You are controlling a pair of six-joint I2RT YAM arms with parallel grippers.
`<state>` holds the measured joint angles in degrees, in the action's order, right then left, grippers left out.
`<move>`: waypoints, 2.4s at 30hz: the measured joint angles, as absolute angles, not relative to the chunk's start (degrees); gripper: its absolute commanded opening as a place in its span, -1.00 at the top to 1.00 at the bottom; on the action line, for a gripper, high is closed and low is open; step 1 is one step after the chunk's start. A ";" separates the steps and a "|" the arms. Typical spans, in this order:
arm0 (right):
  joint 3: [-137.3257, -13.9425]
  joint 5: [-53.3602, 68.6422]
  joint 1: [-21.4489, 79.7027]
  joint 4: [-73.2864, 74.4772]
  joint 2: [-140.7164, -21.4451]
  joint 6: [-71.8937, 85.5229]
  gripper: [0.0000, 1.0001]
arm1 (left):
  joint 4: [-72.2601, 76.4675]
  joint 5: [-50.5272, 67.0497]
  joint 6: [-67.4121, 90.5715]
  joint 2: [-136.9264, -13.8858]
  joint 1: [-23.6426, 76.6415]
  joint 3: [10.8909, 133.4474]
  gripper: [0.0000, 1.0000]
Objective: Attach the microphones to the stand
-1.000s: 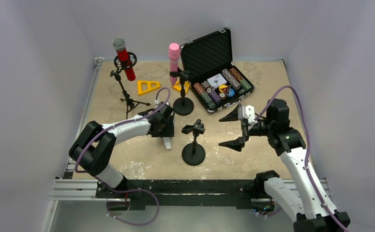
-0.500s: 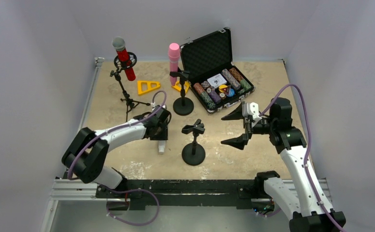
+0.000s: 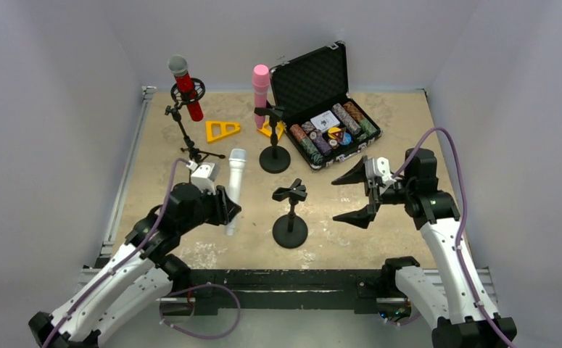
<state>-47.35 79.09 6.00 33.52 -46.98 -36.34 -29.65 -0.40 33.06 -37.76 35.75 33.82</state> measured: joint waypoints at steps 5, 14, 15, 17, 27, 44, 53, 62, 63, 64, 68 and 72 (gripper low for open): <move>-51.75 78.11 5.98 41.89 -49.08 -42.94 -0.97 | -30.15 5.30 27.07 -23.90 35.75 33.85 1.00; -75.90 75.35 6.04 62.52 -57.63 -55.29 -0.91 | -30.89 12.36 17.19 -19.18 35.75 42.72 1.00; -78.30 75.33 6.26 64.14 -58.61 -55.51 -0.90 | -30.81 13.23 16.73 -19.84 35.75 44.21 1.00; -82.67 75.09 7.42 66.39 -60.34 -54.78 -0.90 | -29.34 15.40 16.14 -21.56 35.75 47.22 1.00; -91.81 72.31 22.39 50.68 -63.44 -24.91 -0.84 | -15.88 25.96 18.41 -35.20 35.75 56.55 1.00; -100.36 64.14 26.96 17.02 -79.72 22.55 -0.54 | 6.83 24.99 25.06 -56.99 43.48 63.99 1.00; -93.76 65.21 28.38 6.07 -77.91 31.11 -0.23 | 13.10 22.09 27.62 -58.41 44.38 63.86 1.00; -92.53 66.06 30.37 0.84 -78.85 34.94 -0.22 | 17.17 21.78 29.65 -59.33 44.82 63.07 1.00; -92.66 66.32 30.37 0.12 -79.20 35.62 -0.22 | 17.47 21.78 29.91 -59.29 44.82 62.63 1.00; -92.77 66.74 30.37 -0.73 -79.61 36.34 -0.22 | 17.82 21.80 30.06 -59.29 44.84 62.17 1.00; -93.43 68.31 30.37 -3.77 -81.47 39.44 0.00 | 18.13 21.69 30.70 -59.11 45.01 60.34 1.00; -93.89 68.62 30.44 -5.28 -82.19 40.71 0.45 | 18.48 21.89 31.03 -58.85 45.15 59.31 1.00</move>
<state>-93.89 68.62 30.44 -5.28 -82.19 40.71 18.48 21.89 31.03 -58.85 45.15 59.31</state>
